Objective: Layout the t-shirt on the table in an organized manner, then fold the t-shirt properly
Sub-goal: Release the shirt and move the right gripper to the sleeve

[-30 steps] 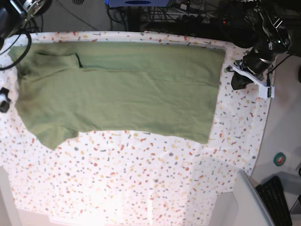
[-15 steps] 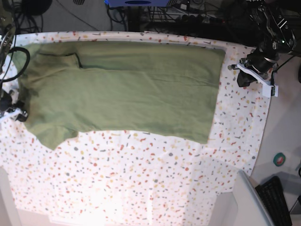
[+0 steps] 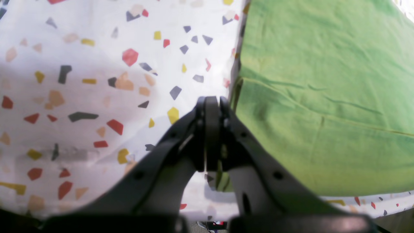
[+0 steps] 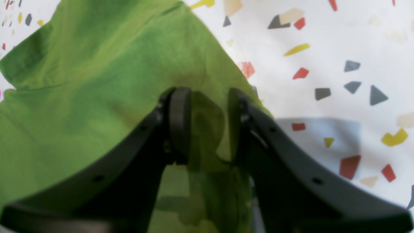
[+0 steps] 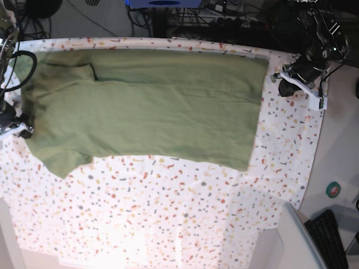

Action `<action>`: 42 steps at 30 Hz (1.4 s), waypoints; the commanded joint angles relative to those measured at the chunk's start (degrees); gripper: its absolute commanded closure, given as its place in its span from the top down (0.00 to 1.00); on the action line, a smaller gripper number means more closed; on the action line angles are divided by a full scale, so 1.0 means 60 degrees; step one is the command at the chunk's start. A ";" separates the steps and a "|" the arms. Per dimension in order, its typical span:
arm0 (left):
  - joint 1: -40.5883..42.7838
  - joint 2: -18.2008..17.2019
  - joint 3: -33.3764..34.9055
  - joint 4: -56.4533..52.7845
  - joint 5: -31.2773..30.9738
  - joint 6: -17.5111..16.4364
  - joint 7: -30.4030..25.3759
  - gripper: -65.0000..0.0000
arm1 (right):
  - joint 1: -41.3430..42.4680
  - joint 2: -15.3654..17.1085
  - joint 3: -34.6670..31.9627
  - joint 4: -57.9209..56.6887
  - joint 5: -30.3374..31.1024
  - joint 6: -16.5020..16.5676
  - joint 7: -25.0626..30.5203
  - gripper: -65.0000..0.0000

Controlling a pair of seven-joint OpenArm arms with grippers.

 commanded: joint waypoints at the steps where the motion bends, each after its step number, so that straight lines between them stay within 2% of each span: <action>1: -0.0028 -0.0115 -0.0035 0.0204 -0.0178 -0.0025 -0.0160 0.00 | 0.0091 0.0197 0.0070 0.0388 0.0085 0.0036 0.0121 0.21; 4: 0.0001 -0.0203 -0.0035 0.0160 -0.0178 -0.0025 -0.0160 0.00 | -0.0451 0.0197 0.0173 0.1633 0.0114 -0.0052 0.0121 0.21; 7: 0.0016 -0.0247 -0.0035 0.0146 -0.0178 -0.0025 -0.0160 0.00 | -0.0847 0.0197 0.0774 0.2410 0.0100 -0.1180 0.0106 0.35; 9: 0.0016 -0.0247 -0.0035 0.0146 -0.0178 -0.0025 -0.0160 0.00 | -0.0847 0.0211 0.0949 0.2395 0.0085 -0.1459 0.0106 0.45; 15: -0.0013 -0.0203 -0.0035 0.0131 -0.0178 -0.0025 -0.0160 0.00 | -0.0847 0.0197 0.0891 0.2395 0.0085 -0.1459 0.0062 0.52; 20: -0.0013 -0.0218 -0.0035 0.0131 -0.0178 -0.0025 -0.0160 0.00 | -0.0774 0.0065 0.0891 0.2249 0.0085 -0.1459 0.0062 0.63; 25: 0.0016 -0.0218 -0.0035 0.0131 -0.0178 -0.0025 -0.0160 0.00 | -0.0217 0.0065 0.0876 0.1033 0.0071 -0.1459 0.0121 0.63; 36: 0.0016 -0.0233 -0.0035 0.0131 -0.0178 -0.0025 -0.0160 0.00 | -0.0261 -0.0536 0.0891 0.1003 0.0071 -0.1459 0.0121 0.63; 38: 0.0016 -0.0233 -0.0035 0.0131 -0.0178 -0.0025 -0.0160 0.00 | -0.0393 -0.0624 0.0891 0.1003 0.0071 -0.1459 0.0121 0.58; 39: 0.0001 -0.0233 -0.0035 0.0131 -0.0178 -0.0025 -0.0160 0.00 | -0.0393 -0.0624 0.0905 0.1003 0.0071 -0.1459 0.0121 0.51; 40: 0.0001 -0.0233 -0.0035 0.0131 -0.0178 -0.0025 -0.0160 0.00 | -0.0393 -0.0639 0.0935 0.1003 0.0071 -0.1459 0.0121 0.42; 42: -0.0013 -0.0233 -0.0035 0.0131 -0.0178 -0.0025 -0.0160 0.00 | -0.0393 -0.0624 0.0949 0.1003 0.0071 -0.1459 0.0121 0.13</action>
